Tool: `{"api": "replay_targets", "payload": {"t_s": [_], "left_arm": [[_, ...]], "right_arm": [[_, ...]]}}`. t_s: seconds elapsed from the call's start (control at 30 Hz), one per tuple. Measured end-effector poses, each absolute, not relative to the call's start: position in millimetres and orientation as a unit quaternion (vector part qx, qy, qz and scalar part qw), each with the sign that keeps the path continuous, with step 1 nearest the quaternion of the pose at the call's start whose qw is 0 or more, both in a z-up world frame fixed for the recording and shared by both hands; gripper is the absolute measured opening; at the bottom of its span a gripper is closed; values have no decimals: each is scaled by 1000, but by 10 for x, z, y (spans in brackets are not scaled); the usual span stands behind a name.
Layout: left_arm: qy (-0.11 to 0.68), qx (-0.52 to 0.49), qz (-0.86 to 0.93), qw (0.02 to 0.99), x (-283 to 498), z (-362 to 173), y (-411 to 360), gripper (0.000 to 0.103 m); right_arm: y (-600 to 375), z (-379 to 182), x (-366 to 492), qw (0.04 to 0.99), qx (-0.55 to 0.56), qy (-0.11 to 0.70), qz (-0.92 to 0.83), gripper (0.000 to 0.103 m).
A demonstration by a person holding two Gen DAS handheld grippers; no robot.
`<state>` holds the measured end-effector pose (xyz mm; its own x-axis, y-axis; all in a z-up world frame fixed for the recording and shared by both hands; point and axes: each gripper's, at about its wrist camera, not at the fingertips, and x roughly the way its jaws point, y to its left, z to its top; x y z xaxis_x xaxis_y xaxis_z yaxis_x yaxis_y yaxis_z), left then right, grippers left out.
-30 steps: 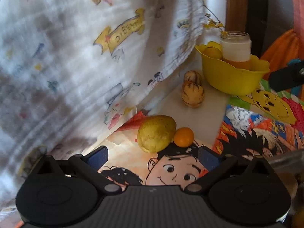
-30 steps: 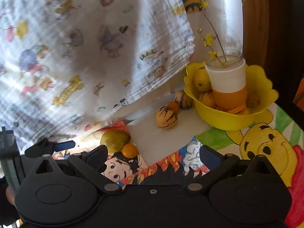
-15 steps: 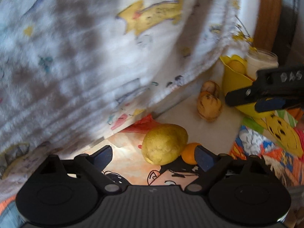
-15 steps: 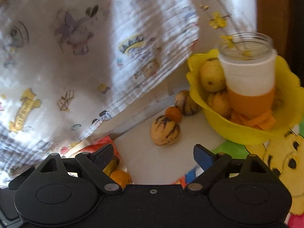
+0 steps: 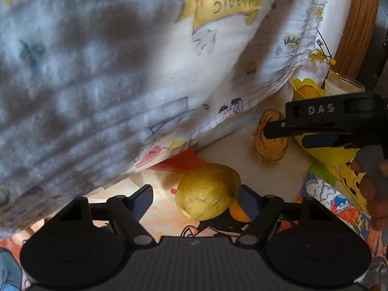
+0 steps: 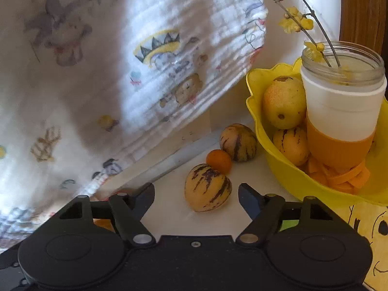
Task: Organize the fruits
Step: 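Grasp the green pear with the left tool while the right tool grasps a striped pepino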
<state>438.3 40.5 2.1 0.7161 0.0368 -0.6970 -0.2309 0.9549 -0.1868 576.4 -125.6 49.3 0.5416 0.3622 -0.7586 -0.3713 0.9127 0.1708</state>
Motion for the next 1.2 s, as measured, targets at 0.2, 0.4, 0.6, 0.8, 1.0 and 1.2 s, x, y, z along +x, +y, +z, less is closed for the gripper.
{"api": "replay_targets", "payload": {"t_s": [0.2, 0.4, 0.6, 0.8, 1.0, 1.2], "left_arm": [[374, -147, 67, 913, 4463, -25, 423, 76], [379, -157, 56, 910, 4523, -38, 455, 71], [380, -168, 47, 908, 4547, -57, 482, 67], [388, -176, 40, 904, 4592, -84, 490, 64], [388, -184, 40, 902, 4628, -88, 511, 61], [389, -181, 43, 902, 4638, -78, 496, 60]], "right_arm": [[-1200, 402, 5779, 878, -3, 436, 198, 73], [-1172, 323, 5804, 879, -8, 438, 190, 68], [-1155, 259, 5837, 878, 6, 443, 182, 65], [-1177, 105, 5898, 876, 10, 451, 171, 63], [-1194, -36, 5943, 871, 26, 462, 166, 57], [-1257, -139, 5995, 872, 51, 458, 165, 55]]}}
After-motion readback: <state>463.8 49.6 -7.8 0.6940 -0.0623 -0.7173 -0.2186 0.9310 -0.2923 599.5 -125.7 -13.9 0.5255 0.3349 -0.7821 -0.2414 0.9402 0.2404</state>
